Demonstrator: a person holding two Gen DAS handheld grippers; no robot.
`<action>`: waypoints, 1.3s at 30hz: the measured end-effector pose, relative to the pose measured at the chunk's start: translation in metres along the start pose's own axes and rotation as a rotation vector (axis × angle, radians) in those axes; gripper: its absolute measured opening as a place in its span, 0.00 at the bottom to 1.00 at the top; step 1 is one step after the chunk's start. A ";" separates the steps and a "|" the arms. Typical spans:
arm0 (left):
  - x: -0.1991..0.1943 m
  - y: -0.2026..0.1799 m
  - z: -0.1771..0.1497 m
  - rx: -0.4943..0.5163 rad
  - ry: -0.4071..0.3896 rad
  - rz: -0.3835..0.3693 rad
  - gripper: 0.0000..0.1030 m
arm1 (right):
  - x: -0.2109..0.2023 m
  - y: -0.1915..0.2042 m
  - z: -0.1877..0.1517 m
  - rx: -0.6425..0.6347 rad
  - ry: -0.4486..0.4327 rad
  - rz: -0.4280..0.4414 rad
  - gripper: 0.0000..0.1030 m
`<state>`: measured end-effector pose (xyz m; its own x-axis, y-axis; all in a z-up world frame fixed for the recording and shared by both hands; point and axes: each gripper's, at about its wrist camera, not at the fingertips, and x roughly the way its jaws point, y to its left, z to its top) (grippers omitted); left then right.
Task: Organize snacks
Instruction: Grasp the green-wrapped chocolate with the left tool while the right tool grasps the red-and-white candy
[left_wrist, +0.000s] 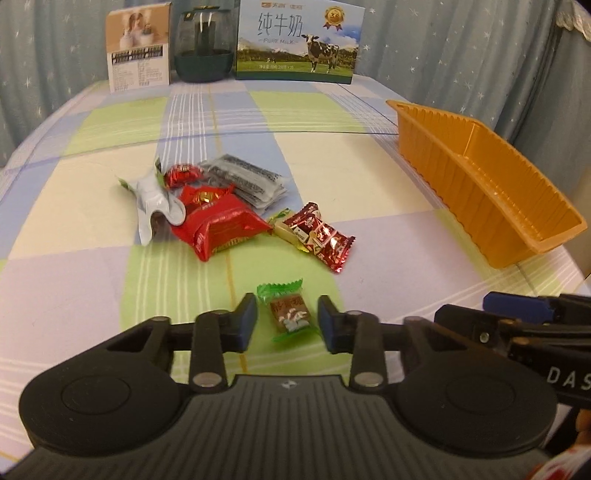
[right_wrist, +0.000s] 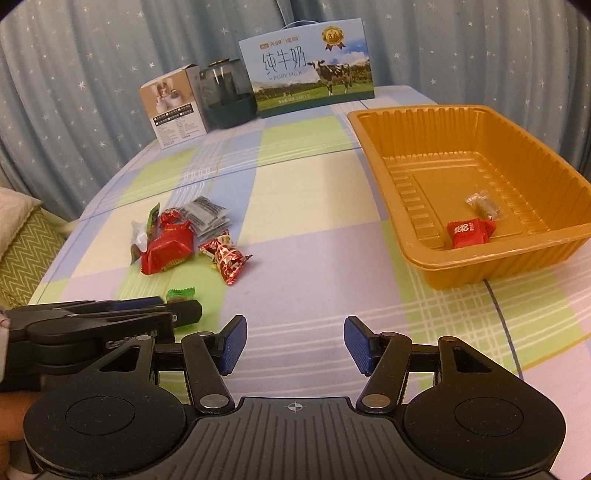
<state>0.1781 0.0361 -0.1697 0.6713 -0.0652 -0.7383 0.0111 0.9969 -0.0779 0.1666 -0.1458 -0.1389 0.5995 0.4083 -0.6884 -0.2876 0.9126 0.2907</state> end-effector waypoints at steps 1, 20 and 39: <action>0.000 -0.001 0.000 0.015 0.000 0.005 0.22 | 0.001 0.000 0.000 -0.005 0.000 0.002 0.58; -0.022 0.054 0.004 -0.051 -0.036 0.080 0.17 | 0.071 0.050 0.035 -0.359 -0.048 0.076 0.58; -0.025 0.045 0.003 -0.041 -0.034 0.045 0.17 | 0.080 0.058 0.028 -0.426 0.011 0.102 0.24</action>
<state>0.1646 0.0825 -0.1529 0.6951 -0.0186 -0.7187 -0.0494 0.9961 -0.0735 0.2190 -0.0596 -0.1579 0.5445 0.4933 -0.6783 -0.6287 0.7754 0.0593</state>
